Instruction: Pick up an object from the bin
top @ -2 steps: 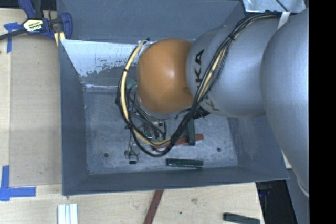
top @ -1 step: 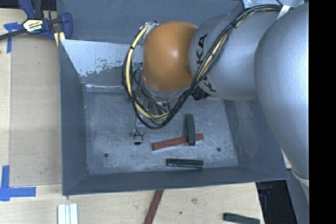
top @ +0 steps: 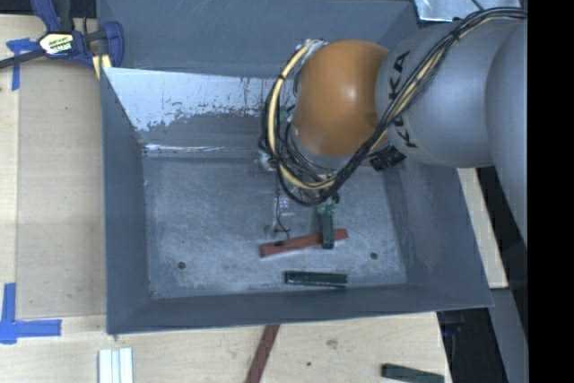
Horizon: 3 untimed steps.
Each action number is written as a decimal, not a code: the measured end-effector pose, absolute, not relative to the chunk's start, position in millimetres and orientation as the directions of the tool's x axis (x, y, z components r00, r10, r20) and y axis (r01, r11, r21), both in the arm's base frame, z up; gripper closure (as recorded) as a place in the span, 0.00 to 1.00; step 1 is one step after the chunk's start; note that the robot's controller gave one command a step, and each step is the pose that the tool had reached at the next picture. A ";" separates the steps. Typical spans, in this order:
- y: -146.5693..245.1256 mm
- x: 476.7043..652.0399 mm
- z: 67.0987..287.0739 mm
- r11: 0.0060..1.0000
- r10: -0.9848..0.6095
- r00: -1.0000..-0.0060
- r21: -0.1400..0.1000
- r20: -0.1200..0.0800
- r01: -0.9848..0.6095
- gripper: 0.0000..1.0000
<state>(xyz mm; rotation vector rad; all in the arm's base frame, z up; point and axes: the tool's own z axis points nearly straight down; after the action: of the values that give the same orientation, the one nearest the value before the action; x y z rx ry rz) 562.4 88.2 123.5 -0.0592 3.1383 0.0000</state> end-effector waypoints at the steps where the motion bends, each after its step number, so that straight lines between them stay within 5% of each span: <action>1: 74.5 528.9 84.3 0.983 -0.183 -0.983 -0.003 -0.004 -0.183 0.00; 2: 41.3 525.3 92.7 0.976 -0.216 -0.976 0.004 0.002 -0.216 0.00; 3: 53.6 496.0 71.0 0.940 -0.340 -0.940 -0.001 -0.006 -0.340 1.00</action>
Offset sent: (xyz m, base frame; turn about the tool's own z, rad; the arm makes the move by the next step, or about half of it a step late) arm -0.0300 -0.0968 -0.0065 -0.1675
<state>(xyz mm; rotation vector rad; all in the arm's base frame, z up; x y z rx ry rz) 496.0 53.6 71.0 -0.5411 3.0885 0.0008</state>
